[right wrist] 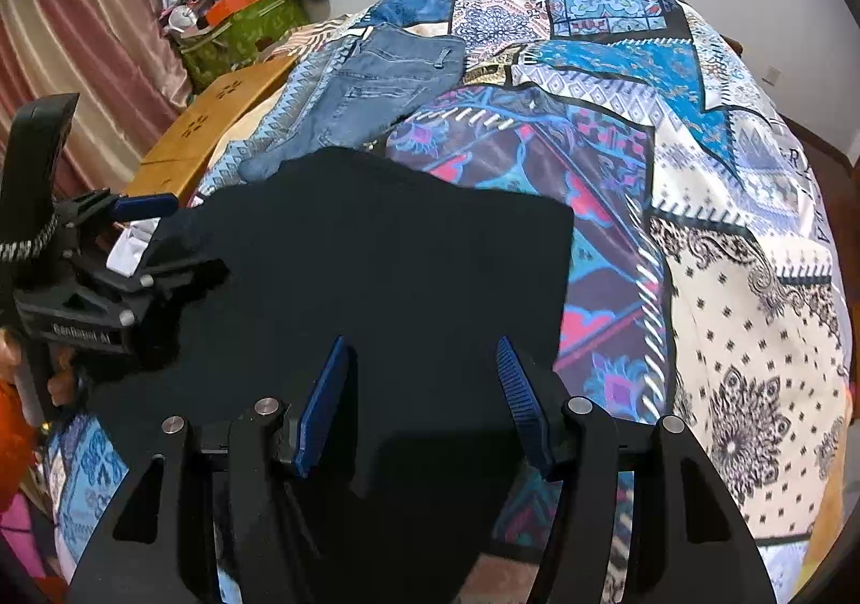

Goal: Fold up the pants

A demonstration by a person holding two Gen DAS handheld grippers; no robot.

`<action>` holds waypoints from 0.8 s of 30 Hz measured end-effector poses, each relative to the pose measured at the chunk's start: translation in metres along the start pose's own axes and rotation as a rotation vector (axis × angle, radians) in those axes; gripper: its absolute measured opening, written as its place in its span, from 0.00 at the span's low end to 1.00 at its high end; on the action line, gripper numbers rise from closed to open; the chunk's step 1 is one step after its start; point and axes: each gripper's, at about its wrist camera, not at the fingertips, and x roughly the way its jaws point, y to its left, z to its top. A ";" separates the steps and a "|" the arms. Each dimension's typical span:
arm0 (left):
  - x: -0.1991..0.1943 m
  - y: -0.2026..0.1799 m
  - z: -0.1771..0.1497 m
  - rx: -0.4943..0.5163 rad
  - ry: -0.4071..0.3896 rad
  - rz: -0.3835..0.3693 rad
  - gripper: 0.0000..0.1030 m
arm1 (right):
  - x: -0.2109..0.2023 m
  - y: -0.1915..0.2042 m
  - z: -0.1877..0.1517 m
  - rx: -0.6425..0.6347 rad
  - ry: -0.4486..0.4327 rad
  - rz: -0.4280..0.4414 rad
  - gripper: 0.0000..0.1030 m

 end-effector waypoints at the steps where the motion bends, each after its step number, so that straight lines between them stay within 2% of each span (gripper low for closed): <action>1: -0.002 0.000 -0.002 -0.002 -0.003 0.005 1.00 | -0.002 0.002 -0.002 -0.006 0.000 -0.011 0.52; 12: -0.033 0.003 -0.033 0.016 -0.039 0.067 1.00 | -0.025 0.012 -0.024 0.015 0.009 -0.088 0.54; 14: -0.044 0.007 -0.039 0.016 -0.051 0.055 1.00 | -0.033 0.016 -0.024 0.004 0.005 -0.099 0.54; 20: -0.074 0.024 -0.055 0.013 -0.089 0.176 1.00 | -0.062 0.032 -0.013 -0.002 -0.069 -0.095 0.55; 24: -0.096 0.046 -0.068 -0.049 -0.128 0.188 1.00 | -0.082 0.057 -0.002 -0.035 -0.140 -0.071 0.57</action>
